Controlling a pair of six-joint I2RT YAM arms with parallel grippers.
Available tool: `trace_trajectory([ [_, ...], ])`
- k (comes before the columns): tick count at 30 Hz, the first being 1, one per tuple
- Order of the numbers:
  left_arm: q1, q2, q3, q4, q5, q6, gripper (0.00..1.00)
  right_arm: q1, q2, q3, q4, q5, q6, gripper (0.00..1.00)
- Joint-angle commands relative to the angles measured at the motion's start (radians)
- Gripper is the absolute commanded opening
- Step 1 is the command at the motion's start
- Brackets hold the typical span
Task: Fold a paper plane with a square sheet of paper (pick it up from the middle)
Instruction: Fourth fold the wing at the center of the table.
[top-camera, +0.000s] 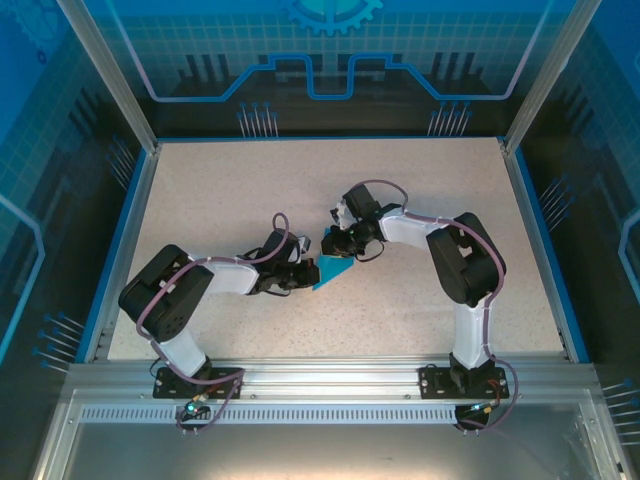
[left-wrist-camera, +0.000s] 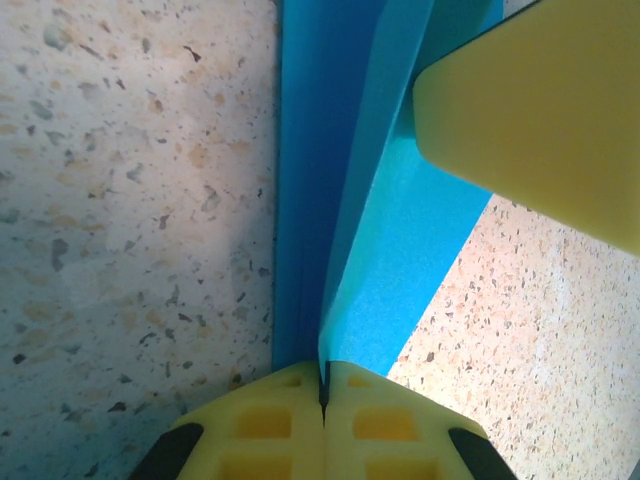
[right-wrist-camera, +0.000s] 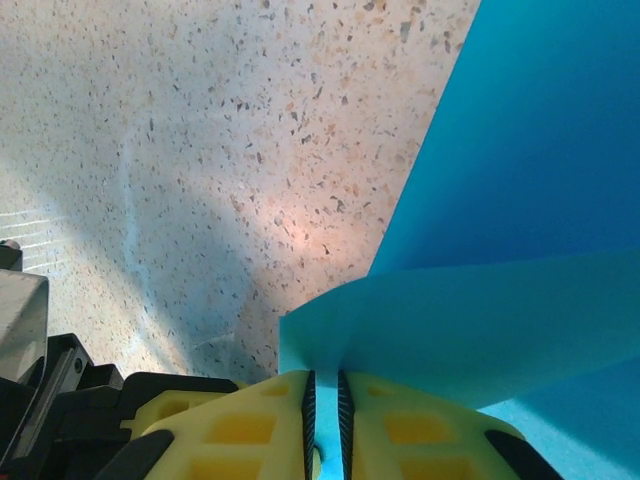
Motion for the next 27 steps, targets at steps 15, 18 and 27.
trace_trajectory([
  [15,0.008,0.047,0.017,-0.087,0.006,-0.047,0.0,0.0,0.069,0.028,0.014,-0.066,0.013,0.2],
  [18,0.008,0.036,0.013,-0.091,-0.001,-0.045,0.0,-0.007,0.087,0.038,-0.048,0.02,0.001,0.18],
  [27,0.007,-0.011,-0.007,-0.104,0.006,-0.042,0.13,-0.014,0.111,0.01,-0.034,0.018,-0.005,0.17],
])
